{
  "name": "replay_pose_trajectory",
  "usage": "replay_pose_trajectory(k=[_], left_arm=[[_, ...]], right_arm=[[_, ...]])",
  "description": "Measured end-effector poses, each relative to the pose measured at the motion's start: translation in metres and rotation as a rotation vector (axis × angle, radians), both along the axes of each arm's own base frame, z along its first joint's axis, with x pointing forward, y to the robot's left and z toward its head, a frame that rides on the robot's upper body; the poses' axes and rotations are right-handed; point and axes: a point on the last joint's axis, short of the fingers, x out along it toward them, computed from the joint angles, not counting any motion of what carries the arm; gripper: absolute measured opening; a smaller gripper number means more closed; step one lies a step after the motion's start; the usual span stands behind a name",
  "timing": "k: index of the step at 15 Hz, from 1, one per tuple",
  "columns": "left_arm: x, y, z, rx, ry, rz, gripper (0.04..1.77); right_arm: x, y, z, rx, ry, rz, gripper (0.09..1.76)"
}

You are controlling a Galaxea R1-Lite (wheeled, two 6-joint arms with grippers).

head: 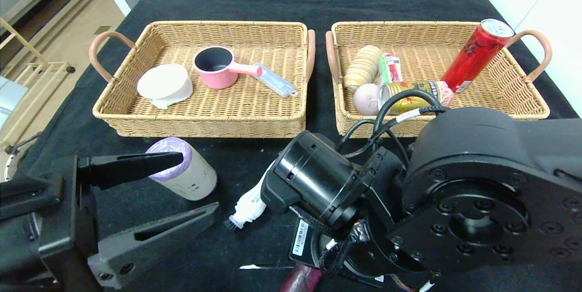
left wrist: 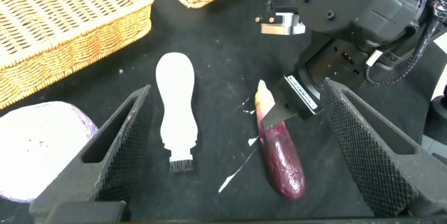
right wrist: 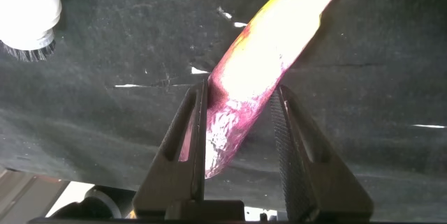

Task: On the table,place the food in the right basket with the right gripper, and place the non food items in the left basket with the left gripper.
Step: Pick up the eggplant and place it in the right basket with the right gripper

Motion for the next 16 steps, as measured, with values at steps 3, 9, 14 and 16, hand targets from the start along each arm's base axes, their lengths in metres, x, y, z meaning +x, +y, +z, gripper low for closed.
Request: replay_pose_trajectory(k=[3, 9, 14, 16], left_arm=[[-0.001, 0.000, 0.000, 0.002, -0.005, -0.002, 1.72], [0.000, 0.000, -0.002, 0.010, 0.002, -0.004, 1.72], [0.002, -0.001, -0.004, 0.014, 0.009, -0.003, 1.72], [0.002, -0.001, -0.004, 0.013, 0.007, -0.001, 1.72]], right_arm=[[-0.005, -0.004, 0.006, -0.010, -0.002, 0.009, 0.66], [-0.016, -0.028, 0.042, 0.025, -0.055, 0.048, 0.64], [-0.021, -0.064, 0.070, 0.036, -0.106, 0.061, 0.63], [-0.022, -0.079, 0.078, 0.026, -0.134, 0.073, 0.63]])
